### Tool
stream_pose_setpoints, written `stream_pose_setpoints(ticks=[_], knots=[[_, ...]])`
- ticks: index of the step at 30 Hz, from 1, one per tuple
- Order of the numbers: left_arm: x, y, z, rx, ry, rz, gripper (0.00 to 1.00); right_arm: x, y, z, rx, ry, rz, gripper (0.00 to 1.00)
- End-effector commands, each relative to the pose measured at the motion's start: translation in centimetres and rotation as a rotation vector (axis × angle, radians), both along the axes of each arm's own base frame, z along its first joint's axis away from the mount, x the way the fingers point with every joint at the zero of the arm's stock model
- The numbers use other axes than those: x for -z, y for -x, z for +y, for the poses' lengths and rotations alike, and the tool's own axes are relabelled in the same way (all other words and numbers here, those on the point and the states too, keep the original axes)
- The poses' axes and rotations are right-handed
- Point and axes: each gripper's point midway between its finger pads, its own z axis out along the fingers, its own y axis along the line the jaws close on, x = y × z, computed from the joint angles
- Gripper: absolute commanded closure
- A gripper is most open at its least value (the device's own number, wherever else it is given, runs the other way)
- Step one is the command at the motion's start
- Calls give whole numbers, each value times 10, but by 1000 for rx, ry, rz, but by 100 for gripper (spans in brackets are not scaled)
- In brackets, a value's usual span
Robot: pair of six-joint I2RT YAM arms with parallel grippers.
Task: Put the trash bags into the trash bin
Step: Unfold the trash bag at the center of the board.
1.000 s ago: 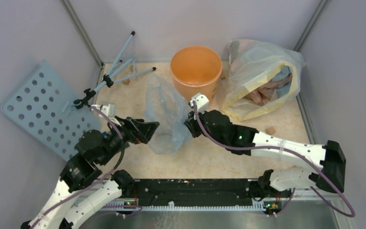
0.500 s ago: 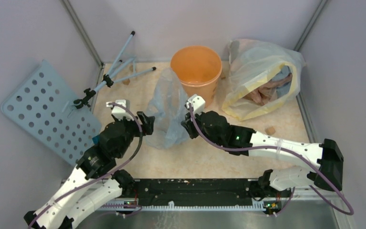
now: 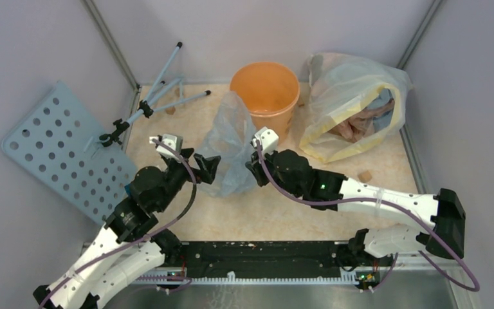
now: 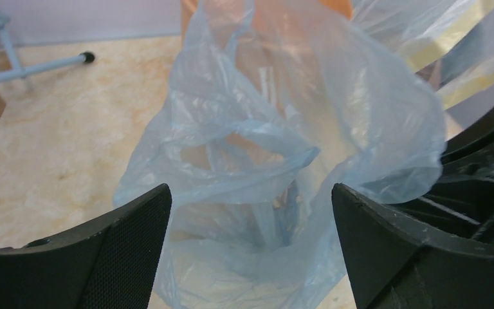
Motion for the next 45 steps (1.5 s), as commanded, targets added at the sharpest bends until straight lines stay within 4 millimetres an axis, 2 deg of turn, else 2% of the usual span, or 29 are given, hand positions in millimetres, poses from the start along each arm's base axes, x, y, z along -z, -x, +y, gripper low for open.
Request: stream_pose_setpoints(ticks=[1, 6, 11, 19, 22, 27, 30, 32, 35, 38, 42, 44, 45], knots=[[-27, 0, -20, 93, 51, -86, 1, -14, 13, 5, -87, -6, -36, 100], [-9, -15, -41, 91, 63, 76, 1, 2, 25, -2, -159, 45, -36, 100], [7, -25, -61, 69, 205, 184, 1, 17, 32, -7, -185, 60, -23, 100], [4, -32, -91, 139, 290, 236, 1, 27, 38, -9, -211, 71, -7, 100], [16, -37, -98, 100, 291, 315, 1, 27, 41, -7, -231, 63, -6, 100], [54, -51, -83, -117, 266, 441, 4, 28, 43, -5, -241, 53, -3, 100], [67, -55, -74, -186, 241, 451, 13, 28, 43, -6, -240, 54, 0, 100], [72, -58, -61, -239, 210, 420, 21, 28, 42, -8, -232, 58, 0, 100], [73, -63, -29, -364, 136, 345, 29, 27, 41, -13, -214, 57, -4, 100], [71, -63, -5, -431, 71, 282, 37, 27, 39, -20, -189, 58, -11, 100], [50, -55, 4, -385, 19, 221, 53, 32, 30, -35, -102, 81, -12, 100], [41, -49, 2, -308, -36, 183, 63, 35, 26, -43, -64, 106, -15, 100], [39, -46, 5, -296, -68, 174, 73, 34, 23, -48, -40, 114, -19, 100]])
